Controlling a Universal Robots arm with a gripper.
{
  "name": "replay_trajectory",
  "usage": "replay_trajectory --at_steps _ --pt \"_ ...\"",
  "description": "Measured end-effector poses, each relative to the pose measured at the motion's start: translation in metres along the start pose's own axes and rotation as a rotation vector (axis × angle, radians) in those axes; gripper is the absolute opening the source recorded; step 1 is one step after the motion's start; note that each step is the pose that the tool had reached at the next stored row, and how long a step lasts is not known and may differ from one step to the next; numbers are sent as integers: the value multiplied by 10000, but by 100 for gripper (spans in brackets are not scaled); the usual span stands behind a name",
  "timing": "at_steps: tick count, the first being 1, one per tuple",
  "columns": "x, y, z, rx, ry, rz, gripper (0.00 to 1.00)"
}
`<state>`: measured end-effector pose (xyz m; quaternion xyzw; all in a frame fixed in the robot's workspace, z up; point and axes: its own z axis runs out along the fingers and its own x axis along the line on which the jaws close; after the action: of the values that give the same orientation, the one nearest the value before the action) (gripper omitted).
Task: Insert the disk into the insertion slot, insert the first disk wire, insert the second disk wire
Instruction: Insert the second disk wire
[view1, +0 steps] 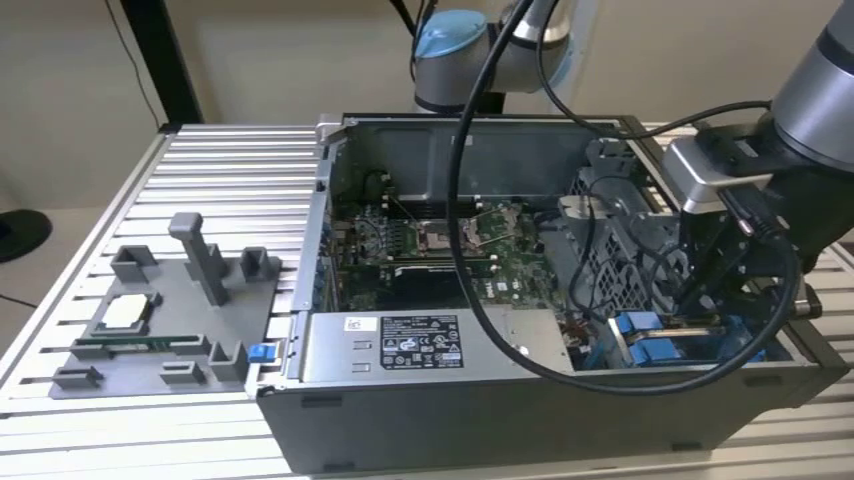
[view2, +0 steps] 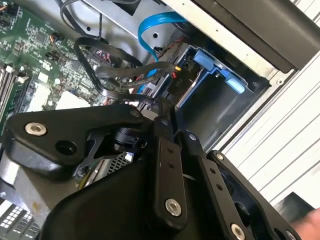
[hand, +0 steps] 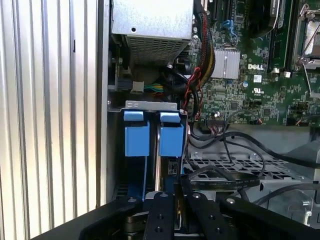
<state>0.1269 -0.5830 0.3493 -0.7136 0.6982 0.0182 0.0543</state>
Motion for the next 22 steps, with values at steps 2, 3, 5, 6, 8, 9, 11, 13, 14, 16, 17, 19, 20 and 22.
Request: replay_trajectory --at_steps 2,3,5,6,8,9,11,13,14,16,17,19,20,22 --pt "0 0 5 50 0 -52 0" --pt "1 1 7 83 0 -62 0" --pt "1 1 12 136 0 -69 0" --pt "2 1 14 153 1 -70 0" --pt "2 1 19 180 2 -69 0" --pt "2 1 21 184 3 -64 0" --pt "3 2 25 194 4 -51 0" --pt "3 2 26 203 5 -45 0" --pt "3 2 27 203 4 -44 0" --pt "3 2 27 203 4 -43 0" --pt "3 2 27 204 4 -43 0" --pt "3 2 27 204 4 -37 0" --pt "3 2 28 206 5 -25 0" --pt "3 2 29 210 7 5 0"
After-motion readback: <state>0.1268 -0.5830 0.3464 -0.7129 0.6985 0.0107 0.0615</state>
